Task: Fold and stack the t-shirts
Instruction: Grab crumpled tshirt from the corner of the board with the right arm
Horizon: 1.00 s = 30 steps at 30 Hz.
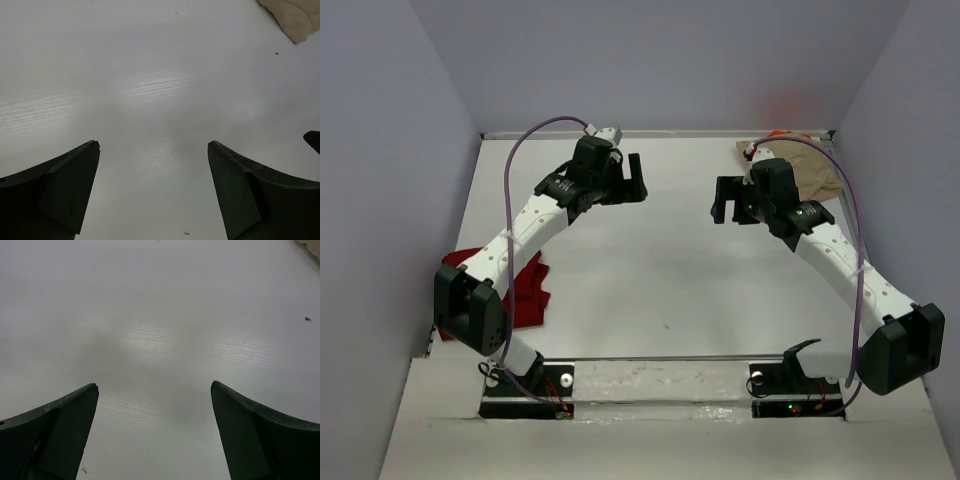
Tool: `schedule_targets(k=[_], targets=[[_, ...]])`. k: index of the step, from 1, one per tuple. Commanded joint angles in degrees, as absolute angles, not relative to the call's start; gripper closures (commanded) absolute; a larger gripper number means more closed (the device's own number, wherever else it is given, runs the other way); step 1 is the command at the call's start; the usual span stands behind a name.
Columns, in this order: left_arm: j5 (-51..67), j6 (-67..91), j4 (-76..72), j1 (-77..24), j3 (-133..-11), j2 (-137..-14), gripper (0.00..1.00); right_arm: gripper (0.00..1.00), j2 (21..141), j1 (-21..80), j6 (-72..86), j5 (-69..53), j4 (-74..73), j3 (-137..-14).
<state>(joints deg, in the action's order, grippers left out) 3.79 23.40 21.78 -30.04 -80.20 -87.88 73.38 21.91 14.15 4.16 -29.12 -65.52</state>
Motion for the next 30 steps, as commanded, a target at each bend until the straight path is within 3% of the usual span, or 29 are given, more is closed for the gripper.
schedule_targets(k=[1,16,20,23,30], targets=[[3.4,22.4,19.9,-30.3,-79.9,-85.8,0.01,0.0,72.2,21.8,14.1,4.2,-26.8,-66.8],[4.9,21.6,19.2,-30.4,-82.1,-88.7,0.01,0.0,73.4,21.8,15.2,8.7,-26.7,-67.1],[8.0,22.1,21.3,-30.3,-90.1,-96.0,0.01,0.0,78.6,19.6,16.8,11.7,-27.0,-71.4],[10.3,22.1,24.9,-30.6,-101.7,-103.6,0.01,0.0,84.3,15.5,18.8,7.2,-27.1,-75.7],[18.4,24.1,26.2,-30.8,-113.0,-114.9,0.01,0.03,94.1,10.2,18.5,3.9,-27.7,-84.9]])
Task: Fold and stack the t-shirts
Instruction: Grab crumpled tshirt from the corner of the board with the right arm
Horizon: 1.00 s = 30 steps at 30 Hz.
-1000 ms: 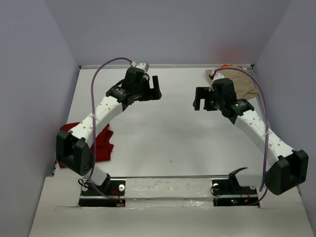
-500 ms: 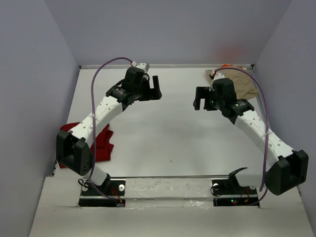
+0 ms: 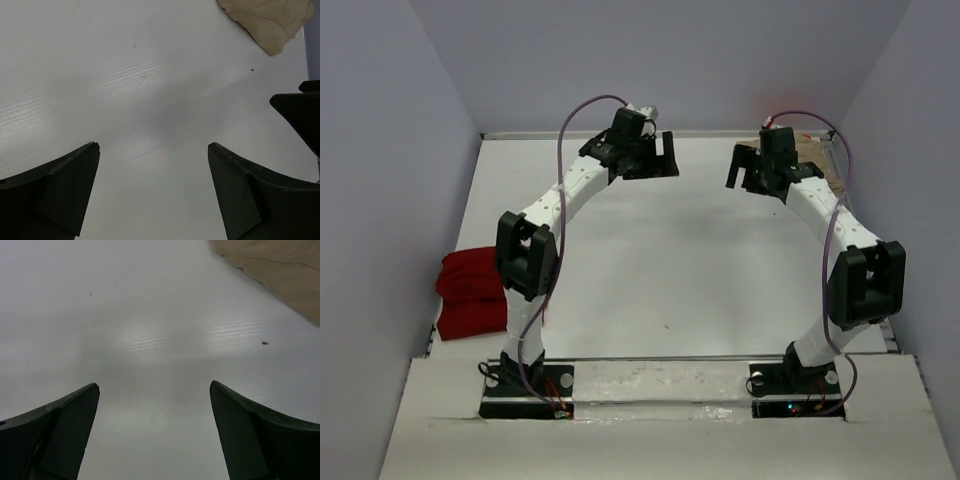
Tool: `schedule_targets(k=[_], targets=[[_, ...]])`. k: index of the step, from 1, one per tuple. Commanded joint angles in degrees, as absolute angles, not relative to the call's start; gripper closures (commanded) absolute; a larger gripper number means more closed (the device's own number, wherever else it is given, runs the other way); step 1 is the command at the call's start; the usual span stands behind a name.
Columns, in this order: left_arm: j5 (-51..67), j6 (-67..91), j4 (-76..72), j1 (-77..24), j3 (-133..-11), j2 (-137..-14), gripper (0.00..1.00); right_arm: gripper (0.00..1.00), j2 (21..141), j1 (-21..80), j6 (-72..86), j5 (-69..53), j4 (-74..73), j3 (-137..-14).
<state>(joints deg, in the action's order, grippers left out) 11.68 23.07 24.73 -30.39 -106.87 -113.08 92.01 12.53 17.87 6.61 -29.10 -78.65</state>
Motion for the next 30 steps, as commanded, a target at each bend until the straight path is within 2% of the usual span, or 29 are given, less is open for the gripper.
schedule_targets(k=[1,4,6,8,14,18,22,27,30], targets=[[19.1,24.7,26.5,-30.8,-113.4,-115.3,0.01,0.03,94.6,10.2,17.4,2.5,-28.4,-86.4],[16.4,25.9,27.4,-30.7,-110.0,-113.2,0.01,0.04,94.4,10.2,17.1,0.6,-29.2,-86.3],[16.3,27.1,22.1,-30.3,-101.5,-109.2,0.01,0.05,92.7,10.2,17.5,2.0,-29.0,-85.0],[18.4,28.5,17.7,-29.7,-99.0,-108.6,0.01,0.1,92.2,10.2,17.1,4.7,-27.9,-83.7],[27.2,28.1,25.6,-29.3,-117.9,-121.3,0.01,0.12,96.5,7.3,17.7,2.5,-28.9,-87.7],[27.7,29.4,27.2,-29.3,-130.6,-128.7,0.01,0.12,99.0,3.4,17.5,1.9,-28.8,-90.4],[28.7,30.4,24.6,-29.2,-135.4,-133.3,0.01,0.12,103.2,0.5,17.7,0.4,-29.6,-93.8],[31.9,32.3,21.0,-29.2,-136.0,-136.8,0.01,0.12,106.3,-0.2,17.2,1.3,-30.0,-96.2],[32.9,33.3,20.8,-29.4,-135.3,-137.4,0.01,0.12,109.7,-4.2,18.6,-3.3,-30.5,-98.8]])
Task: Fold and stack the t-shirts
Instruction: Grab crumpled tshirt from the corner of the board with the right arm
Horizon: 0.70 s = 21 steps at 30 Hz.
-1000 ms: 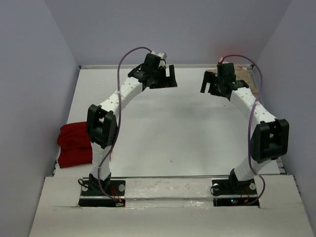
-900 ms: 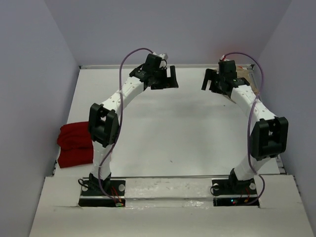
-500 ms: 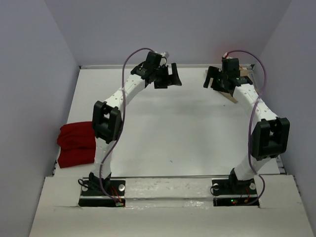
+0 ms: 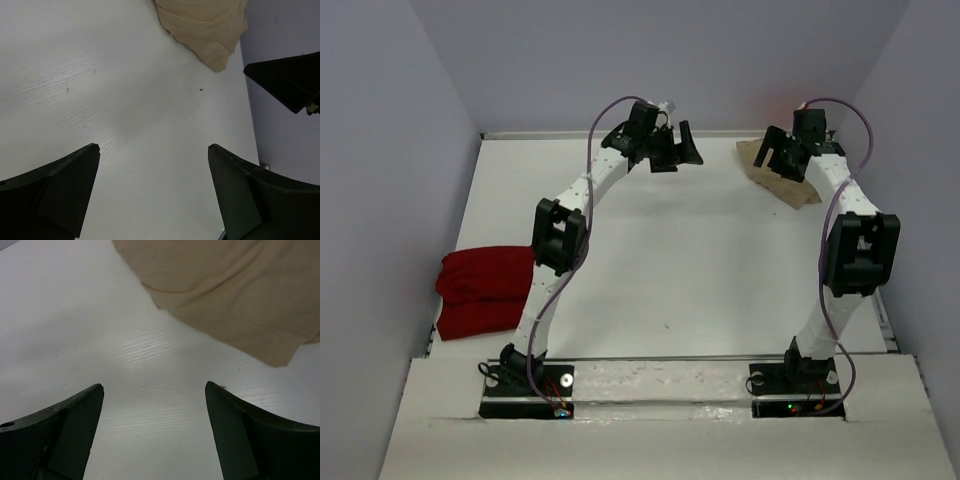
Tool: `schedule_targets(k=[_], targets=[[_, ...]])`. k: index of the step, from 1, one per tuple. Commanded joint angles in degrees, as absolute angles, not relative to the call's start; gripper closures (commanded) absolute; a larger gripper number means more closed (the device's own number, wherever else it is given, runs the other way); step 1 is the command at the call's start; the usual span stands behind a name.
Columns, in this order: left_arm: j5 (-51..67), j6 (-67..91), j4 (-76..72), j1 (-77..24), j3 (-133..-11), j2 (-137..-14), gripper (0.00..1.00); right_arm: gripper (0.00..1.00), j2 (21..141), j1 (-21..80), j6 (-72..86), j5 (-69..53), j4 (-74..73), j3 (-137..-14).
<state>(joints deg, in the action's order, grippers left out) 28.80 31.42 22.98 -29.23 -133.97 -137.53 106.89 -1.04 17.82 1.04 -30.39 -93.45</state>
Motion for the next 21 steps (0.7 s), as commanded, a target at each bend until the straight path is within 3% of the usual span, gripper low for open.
schedule_targets(k=[1,21], targets=[[33.1,33.2,20.6,-29.4,-134.8,-137.2,0.01,0.13,111.3,-5.8,18.8,-4.3,-30.8,-100.3],[30.5,28.7,18.4,-31.6,-117.2,-128.1,0.01,0.13,124.4,-18.8,16.1,-2.1,-38.5,-113.8]])
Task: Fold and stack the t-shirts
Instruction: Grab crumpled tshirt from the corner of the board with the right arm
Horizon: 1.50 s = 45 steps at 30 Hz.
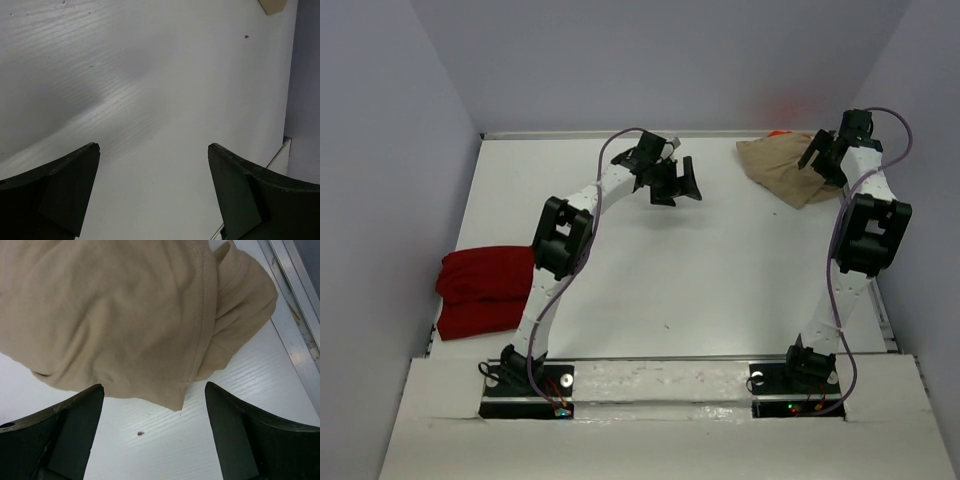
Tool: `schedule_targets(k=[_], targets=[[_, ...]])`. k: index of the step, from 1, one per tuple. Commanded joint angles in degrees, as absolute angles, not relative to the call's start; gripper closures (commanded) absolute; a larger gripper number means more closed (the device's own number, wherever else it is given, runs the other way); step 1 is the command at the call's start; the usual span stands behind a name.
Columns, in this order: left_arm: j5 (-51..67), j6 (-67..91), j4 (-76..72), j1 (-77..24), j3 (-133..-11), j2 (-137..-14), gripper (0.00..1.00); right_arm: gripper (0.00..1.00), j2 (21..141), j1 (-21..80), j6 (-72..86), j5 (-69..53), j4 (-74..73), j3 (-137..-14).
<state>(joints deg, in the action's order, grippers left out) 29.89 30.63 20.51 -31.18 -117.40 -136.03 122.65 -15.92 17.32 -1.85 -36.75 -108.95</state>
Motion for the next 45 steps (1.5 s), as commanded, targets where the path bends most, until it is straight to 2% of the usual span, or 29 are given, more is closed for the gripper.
schedule_targets(k=[1,12,15,16,17,19,21,22,27,29,34,36,37,42,45], targets=[[30.7,28.8,18.4,-31.6,-117.3,-128.1,0.01,0.13,124.6,-18.8,16.1,-2.4,-38.6,-113.9],[31.8,28.4,19.5,-31.5,-117.8,-126.3,0.01,0.16,126.6,-19.5,16.2,-2.1,-38.6,-113.0],[31.2,28.4,19.4,-31.5,-116.7,-124.5,0.01,0.29,127.2,-19.5,16.7,-6.1,-37.4,-112.2],[30.9,28.2,19.2,-31.5,-116.4,-123.9,0.01,0.36,127.3,-19.5,17.0,-8.9,-36.8,-112.1],[30.8,28.2,19.0,-31.5,-115.8,-123.3,0.01,0.36,127.4,-19.5,17.1,-10.4,-36.4,-111.9],[30.4,28.2,18.3,-31.5,-114.3,-121.7,0.01,0.44,127.4,-19.5,17.5,-11.9,-35.5,-111.0],[30.4,27.9,18.5,-31.4,-113.8,-120.9,0.01,0.44,127.0,-19.5,17.8,-11.6,-34.7,-110.2],[30.7,27.7,18.6,-31.5,-113.6,-120.4,0.01,0.39,126.9,-19.5,17.8,-11.3,-34.6,-110.2],[31.4,27.2,18.2,-31.4,-111.3,-118.4,0.01,0.29,124.8,-19.5,18.5,-8.2,-32.5,-106.0],[31.6,27.2,17.8,-31.5,-109.8,-117.4,0.01,0.27,124.2,-19.5,18.6,-8.4,-30.6,-102.5],[32.7,27.2,17.2,-31.5,-107.7,-115.8,0.01,0.28,127.5,-20.1,18.3,-9.9,-29.8,-103.3],[32.7,27.3,16.6,-31.5,-106.3,-114.8,0.01,0.34,128.6,-20.7,18.6,-12.0,-28.9,-103.4],[32.5,27.2,16.6,-31.5,-106.3,-114.3,0.01,0.41,129.0,-20.7,18.3,-12.7,-28.7,-104.2],[32.8,27.4,16.3,-31.6,-106.5,-114.5,0.01,0.51,128.9,-20.7,17.9,-14.8,-28.4,-105.3],[32.9,27.9,16.0,-31.6,-106.3,-115.0,0.01,0.68,127.6,-20.7,17.9,-15.3,-28.0,-105.5]])
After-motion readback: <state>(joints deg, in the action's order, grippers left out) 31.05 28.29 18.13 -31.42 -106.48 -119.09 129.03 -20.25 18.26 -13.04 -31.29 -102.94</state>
